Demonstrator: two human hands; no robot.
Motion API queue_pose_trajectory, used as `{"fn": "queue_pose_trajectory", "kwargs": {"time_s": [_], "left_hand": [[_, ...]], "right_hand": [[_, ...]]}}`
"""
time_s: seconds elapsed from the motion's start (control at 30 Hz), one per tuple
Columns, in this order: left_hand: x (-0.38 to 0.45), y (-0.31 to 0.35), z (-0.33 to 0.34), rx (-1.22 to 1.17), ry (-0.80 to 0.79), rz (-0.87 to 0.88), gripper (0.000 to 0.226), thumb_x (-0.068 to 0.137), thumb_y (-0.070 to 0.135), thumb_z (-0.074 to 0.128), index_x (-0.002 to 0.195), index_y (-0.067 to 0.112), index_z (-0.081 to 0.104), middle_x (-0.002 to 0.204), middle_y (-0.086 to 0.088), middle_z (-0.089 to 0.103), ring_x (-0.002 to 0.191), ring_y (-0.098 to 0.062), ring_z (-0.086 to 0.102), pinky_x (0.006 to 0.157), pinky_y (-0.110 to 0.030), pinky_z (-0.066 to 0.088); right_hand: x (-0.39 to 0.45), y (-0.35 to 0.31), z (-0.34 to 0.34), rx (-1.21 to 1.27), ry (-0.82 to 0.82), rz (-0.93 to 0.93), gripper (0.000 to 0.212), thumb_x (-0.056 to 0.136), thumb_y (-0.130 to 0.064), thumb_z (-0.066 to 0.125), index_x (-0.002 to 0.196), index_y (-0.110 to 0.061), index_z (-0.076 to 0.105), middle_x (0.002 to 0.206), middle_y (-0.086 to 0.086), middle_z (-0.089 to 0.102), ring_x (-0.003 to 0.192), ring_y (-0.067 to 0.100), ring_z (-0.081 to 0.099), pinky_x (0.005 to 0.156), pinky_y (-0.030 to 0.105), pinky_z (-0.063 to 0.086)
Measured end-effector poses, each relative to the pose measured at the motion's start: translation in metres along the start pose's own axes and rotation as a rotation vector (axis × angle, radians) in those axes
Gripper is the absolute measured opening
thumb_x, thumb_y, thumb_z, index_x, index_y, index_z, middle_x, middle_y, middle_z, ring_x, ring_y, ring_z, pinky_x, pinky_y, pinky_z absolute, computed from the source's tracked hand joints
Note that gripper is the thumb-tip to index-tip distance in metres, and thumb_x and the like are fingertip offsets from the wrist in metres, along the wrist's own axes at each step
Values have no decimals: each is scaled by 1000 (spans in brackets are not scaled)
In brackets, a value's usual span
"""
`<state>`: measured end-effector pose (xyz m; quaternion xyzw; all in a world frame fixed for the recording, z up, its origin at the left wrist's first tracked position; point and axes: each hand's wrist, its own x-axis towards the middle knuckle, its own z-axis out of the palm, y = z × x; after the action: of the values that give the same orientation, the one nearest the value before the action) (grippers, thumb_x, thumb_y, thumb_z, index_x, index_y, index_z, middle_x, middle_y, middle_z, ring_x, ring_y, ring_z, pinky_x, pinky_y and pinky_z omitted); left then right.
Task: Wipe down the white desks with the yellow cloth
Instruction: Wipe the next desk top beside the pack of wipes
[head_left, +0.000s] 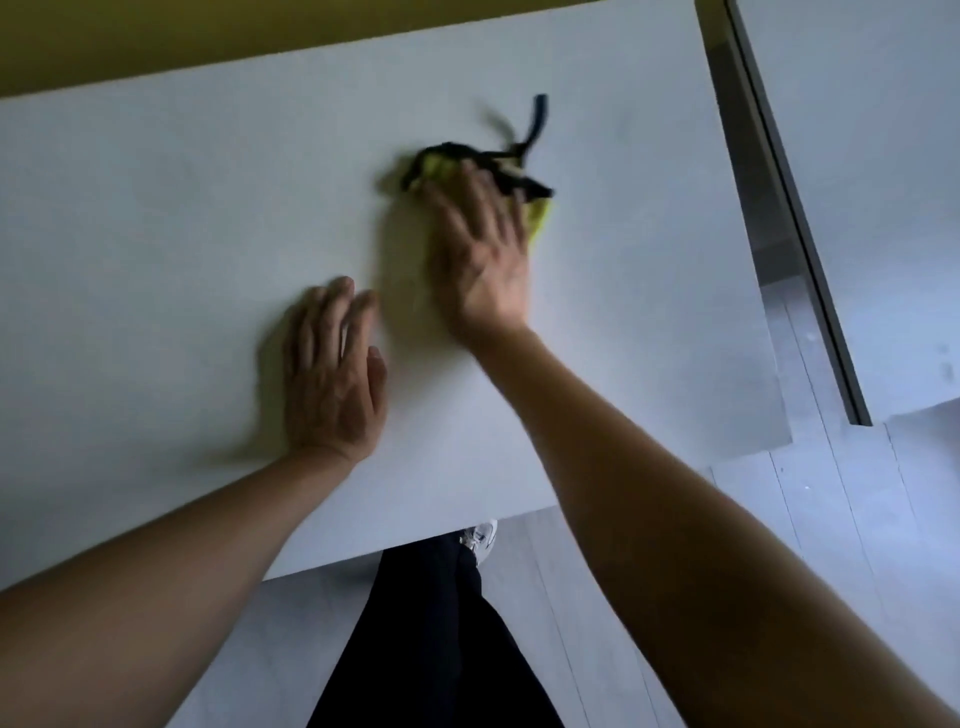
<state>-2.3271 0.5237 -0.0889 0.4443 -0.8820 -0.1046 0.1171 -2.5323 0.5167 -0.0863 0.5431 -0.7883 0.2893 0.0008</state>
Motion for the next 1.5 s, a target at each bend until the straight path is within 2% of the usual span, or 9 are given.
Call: {"fn": "queue_pose_trajectory", "kwargs": {"time_s": [0.2,0.57,0.7,0.8,0.93,1.07,1.23,1.4,1.5], "left_hand": [[22,3,-3,40,-10,-17,49,91,20,50,137,5,58,146,-23,51,134,-46,47,118,-54,33],[112,19,25,74,-42,-77,68,100,34,37,166,19,26,174,-10,19,160,-37,14,130,-53,7],[111,18,28,71,1,-57,66,100,32,41,164,18,32,172,-12,25,158,-40,21,129,-55,13],[114,14,30,95,50,-50,59,105,33,37,161,11,38,167,-15,34,154,-42,31,129,-54,17],[115,14,30,76,55,-45,59,104,30,38,160,10,39,168,-15,33,155,-39,30,129,-52,16],[115,18,26,63,47,-56,64,101,28,38,163,13,33,171,-11,27,158,-36,23,130,-52,14],[115,17,28,78,16,-73,65,102,30,34,164,14,30,173,-10,23,160,-35,19,131,-51,10],[116,15,28,100,2,-72,64,101,28,36,164,15,31,172,-10,25,159,-36,21,131,-51,10],[117,15,27,123,7,-73,65,100,25,38,164,14,30,171,-11,28,157,-38,25,129,-53,14]], "right_hand": [[14,39,-6,-31,-118,-146,52,93,-26,58,145,-22,56,155,12,45,146,28,38,122,49,23],[60,143,-45,-250,133,551,55,96,-31,40,150,-27,47,162,12,34,151,29,28,126,46,11],[69,77,0,-122,127,193,54,82,-14,60,136,-16,63,148,20,50,139,37,44,122,47,20],[75,12,25,-4,-54,-80,50,92,-26,59,141,-18,59,154,17,45,145,32,39,124,46,18],[86,39,21,24,-151,-221,50,96,-29,54,145,-22,55,156,12,43,146,28,38,122,49,23],[123,142,-12,-94,121,108,56,82,-19,49,136,-23,63,146,13,54,133,33,47,113,49,34],[146,180,-28,-218,86,540,57,95,-30,47,152,-33,43,164,9,30,152,25,25,126,44,5],[161,77,34,-60,63,-12,52,80,-24,51,128,-21,70,142,19,57,132,38,53,114,55,33],[158,21,53,7,-148,-289,51,89,-30,47,136,-23,63,152,14,49,142,32,43,121,52,24]]}}
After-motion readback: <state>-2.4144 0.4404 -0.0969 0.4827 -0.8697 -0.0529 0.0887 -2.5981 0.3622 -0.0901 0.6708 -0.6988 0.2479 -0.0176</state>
